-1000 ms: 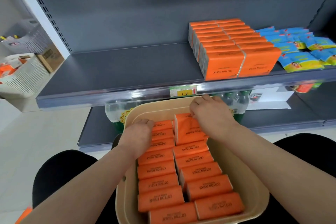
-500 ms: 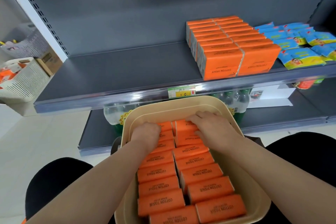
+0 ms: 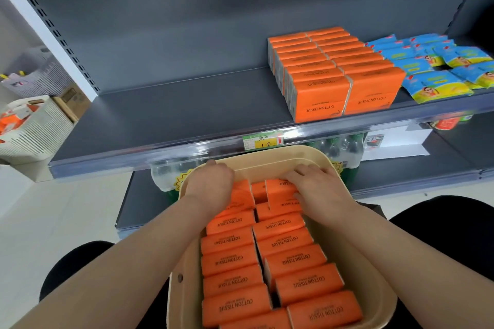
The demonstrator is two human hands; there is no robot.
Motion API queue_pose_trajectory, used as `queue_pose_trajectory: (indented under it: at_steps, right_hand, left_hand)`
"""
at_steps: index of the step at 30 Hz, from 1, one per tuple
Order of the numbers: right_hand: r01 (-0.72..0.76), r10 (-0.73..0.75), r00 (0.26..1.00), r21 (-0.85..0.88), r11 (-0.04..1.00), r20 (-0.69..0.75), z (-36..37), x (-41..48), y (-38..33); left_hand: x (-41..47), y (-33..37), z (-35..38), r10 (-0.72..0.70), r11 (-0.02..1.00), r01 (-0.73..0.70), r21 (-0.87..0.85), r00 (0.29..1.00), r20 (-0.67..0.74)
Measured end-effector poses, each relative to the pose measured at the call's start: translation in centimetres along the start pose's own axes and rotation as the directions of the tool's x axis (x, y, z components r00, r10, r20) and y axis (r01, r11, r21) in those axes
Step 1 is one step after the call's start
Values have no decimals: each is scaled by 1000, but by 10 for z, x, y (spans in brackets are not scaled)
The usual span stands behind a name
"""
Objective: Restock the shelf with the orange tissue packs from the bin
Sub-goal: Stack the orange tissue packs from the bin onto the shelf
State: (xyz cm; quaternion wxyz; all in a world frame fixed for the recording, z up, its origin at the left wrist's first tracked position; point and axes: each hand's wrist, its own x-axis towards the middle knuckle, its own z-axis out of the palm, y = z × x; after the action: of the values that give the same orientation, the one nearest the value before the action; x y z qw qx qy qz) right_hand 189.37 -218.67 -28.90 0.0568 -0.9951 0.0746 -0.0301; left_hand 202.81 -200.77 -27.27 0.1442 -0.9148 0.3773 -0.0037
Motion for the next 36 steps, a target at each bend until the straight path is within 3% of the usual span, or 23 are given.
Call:
queue_pose_trajectory:
  at_steps: [6,13,18,23,31,36]
  right_hand:
    - [-13,11,998,26,1000,64,2,-1,-10]
    - [4,-4,998,-6,1000,58,-3,-10,-13]
    - [-56,54,995,-24,998,-80,-41,-18,-12]
    - [-97,87,946,-18,995,-312,-88,-4,-2]
    - [-127,102,871,-19,992,-480,-151,64,32]
    - [-179,128,860,-57,982,-494,-171,115,63]
  left_hand:
    - [-16,1,-15,148,974,-123,-191,981,124]
    - [-34,2,2,85,953,-55,-298,992,90]
    - [-34,-18,-29,17,936,-42,-349,997,-76]
    - [-12,-43,-92,-115,895,-21,-446,955,-275]
    - [60,-56,-139,-163,901,61,-429,965,-205]
    - [117,-56,-140,-181,920,116,-374,973,-144]
